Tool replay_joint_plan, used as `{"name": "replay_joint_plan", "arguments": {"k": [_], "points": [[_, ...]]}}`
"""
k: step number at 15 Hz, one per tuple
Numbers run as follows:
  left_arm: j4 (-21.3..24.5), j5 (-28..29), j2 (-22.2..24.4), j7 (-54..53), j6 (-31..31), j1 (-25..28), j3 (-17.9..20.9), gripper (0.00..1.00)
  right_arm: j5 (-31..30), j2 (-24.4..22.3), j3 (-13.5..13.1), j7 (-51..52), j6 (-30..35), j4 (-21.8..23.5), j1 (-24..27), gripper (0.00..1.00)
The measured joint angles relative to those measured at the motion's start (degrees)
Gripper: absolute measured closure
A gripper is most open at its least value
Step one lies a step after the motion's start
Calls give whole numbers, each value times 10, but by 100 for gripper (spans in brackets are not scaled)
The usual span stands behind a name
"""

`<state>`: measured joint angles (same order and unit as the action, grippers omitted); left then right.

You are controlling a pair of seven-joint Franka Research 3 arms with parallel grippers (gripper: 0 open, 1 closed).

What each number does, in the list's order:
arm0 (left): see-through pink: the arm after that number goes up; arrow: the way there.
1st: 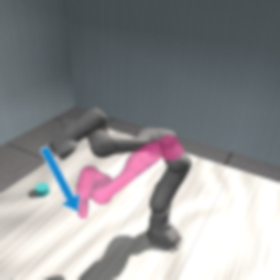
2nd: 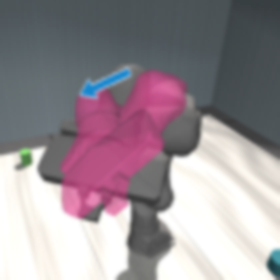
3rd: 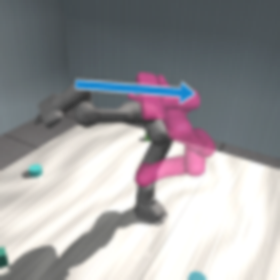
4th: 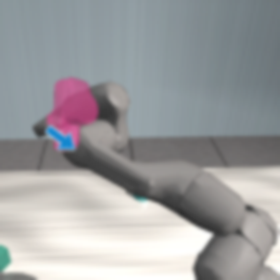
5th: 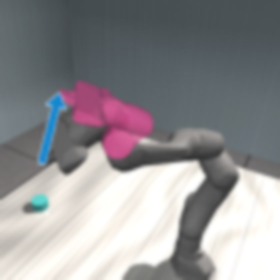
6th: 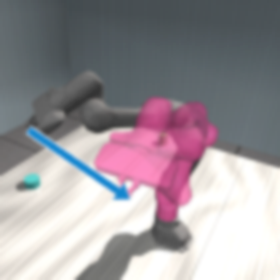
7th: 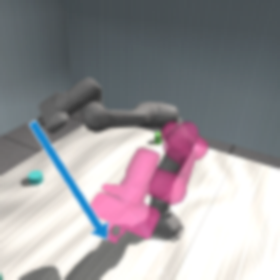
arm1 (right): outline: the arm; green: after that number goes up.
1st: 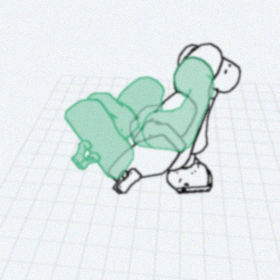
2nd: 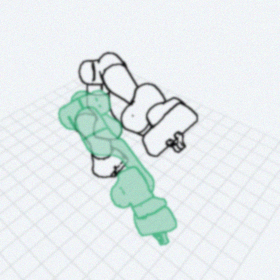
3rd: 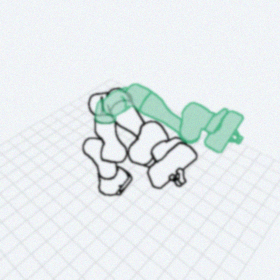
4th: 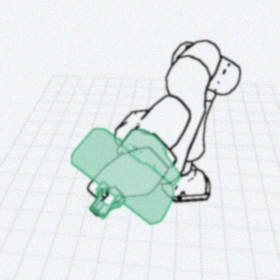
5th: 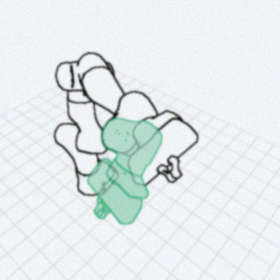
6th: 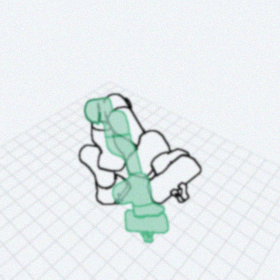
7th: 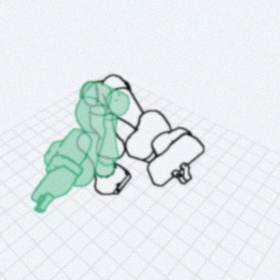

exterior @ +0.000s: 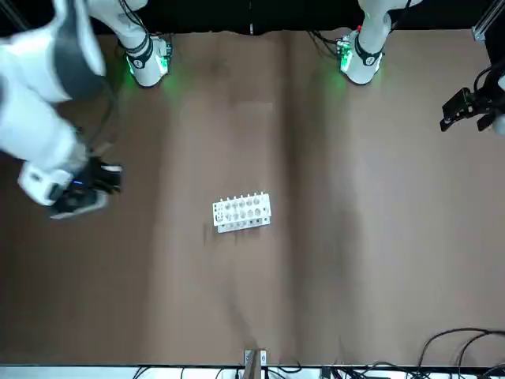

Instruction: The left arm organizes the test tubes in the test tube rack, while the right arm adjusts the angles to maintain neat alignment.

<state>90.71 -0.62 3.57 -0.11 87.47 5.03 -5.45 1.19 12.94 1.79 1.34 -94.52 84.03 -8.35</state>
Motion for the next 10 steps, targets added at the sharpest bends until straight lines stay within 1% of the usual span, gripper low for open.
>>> {"name": "replay_joint_plan", "arguments": {"k": [1, 2, 3, 6, 9, 10], "points": [[0, 0, 0, 1, 2, -2, 0, 0, 3, -13, 0, 24, 11, 0, 24, 76], [0, 0, 0, 2, 4, -6, 0, 0, 6, -38, 0, 55, 39, 0, 55, 65], [0, 0, 0, 2, 4, -7, -1, 0, 6, -50, 0, 61, 53, 0, 63, 56], [0, 0, 0, 1, 4, -7, -1, 0, 6, -79, 1, 62, 81, 0, 66, 30], [0, 0, 0, -1, 4, -7, -1, 0, 6, -94, 2, 62, 92, 1, 66, 4], [0, 0, 0, -2, 4, -7, -1, 0, 6, -97, 2, 62, 94, 6, 66, 0]]}}
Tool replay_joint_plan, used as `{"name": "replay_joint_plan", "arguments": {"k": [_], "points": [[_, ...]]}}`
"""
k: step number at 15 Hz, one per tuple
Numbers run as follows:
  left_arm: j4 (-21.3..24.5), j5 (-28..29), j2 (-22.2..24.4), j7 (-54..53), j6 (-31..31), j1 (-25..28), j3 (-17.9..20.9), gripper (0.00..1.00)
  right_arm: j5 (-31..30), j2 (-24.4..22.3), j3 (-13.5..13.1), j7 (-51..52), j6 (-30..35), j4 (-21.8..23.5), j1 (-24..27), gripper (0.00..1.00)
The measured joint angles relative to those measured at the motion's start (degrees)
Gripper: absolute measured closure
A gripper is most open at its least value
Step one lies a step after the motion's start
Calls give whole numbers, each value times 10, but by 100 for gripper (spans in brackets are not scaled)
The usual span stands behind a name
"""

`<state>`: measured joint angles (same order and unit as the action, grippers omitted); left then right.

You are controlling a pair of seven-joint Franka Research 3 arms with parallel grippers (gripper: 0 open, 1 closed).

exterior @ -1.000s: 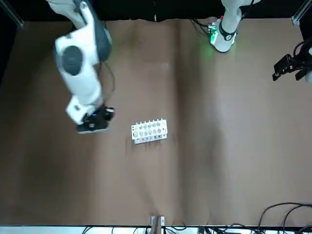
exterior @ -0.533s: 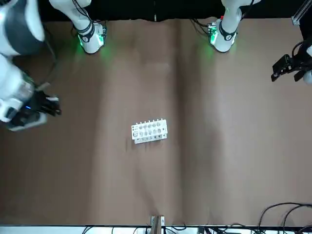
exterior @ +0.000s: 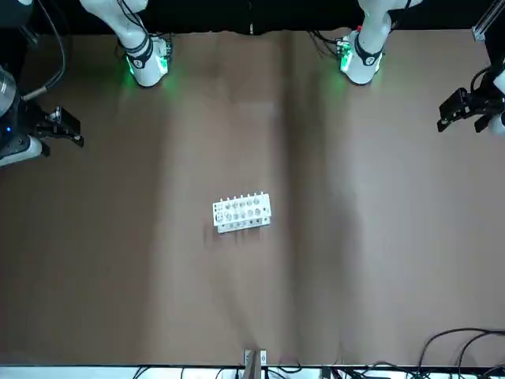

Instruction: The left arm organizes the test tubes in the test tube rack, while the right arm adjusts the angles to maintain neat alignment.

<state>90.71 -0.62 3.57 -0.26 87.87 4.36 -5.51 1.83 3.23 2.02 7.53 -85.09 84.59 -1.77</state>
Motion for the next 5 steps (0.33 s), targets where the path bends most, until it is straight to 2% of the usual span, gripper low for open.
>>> {"name": "replay_joint_plan", "arguments": {"k": [5], "points": [[0, 0, 0, 1, 0, 0, 0, 0, 0, -23, 1, 0, -1, 29, 0, 0]]}}
